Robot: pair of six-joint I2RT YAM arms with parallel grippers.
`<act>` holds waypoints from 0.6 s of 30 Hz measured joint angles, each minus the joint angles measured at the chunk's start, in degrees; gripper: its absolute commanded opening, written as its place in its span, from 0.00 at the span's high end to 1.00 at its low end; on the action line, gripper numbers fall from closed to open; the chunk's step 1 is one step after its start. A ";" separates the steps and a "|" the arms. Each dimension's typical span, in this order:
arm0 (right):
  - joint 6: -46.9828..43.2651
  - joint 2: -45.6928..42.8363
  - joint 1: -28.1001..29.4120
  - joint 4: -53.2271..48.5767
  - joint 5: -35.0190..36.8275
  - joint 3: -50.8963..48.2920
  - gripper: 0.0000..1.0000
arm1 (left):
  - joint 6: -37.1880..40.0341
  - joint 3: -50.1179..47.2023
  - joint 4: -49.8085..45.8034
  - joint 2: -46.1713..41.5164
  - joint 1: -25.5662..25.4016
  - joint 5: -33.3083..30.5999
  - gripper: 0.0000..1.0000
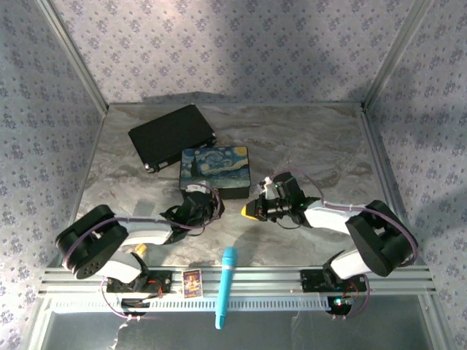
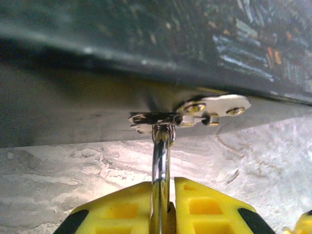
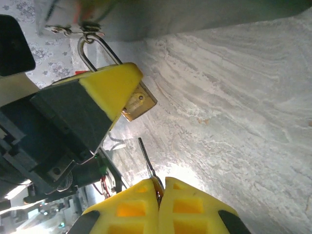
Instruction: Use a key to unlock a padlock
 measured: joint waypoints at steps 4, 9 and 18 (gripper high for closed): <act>4.07 2.71 0.02 4.31 -2.08 -0.07 1.00 | -2.84 0.00 -0.13 -1.25 0.00 -0.90 0.86; 8.44 7.43 1.25 9.38 -2.56 -0.17 1.00 | -7.82 -0.57 0.83 -1.22 0.00 -1.38 0.85; 15.58 12.31 3.63 21.97 -2.45 -1.84 1.00 | -19.63 -3.87 5.07 -1.01 -0.52 -2.36 0.81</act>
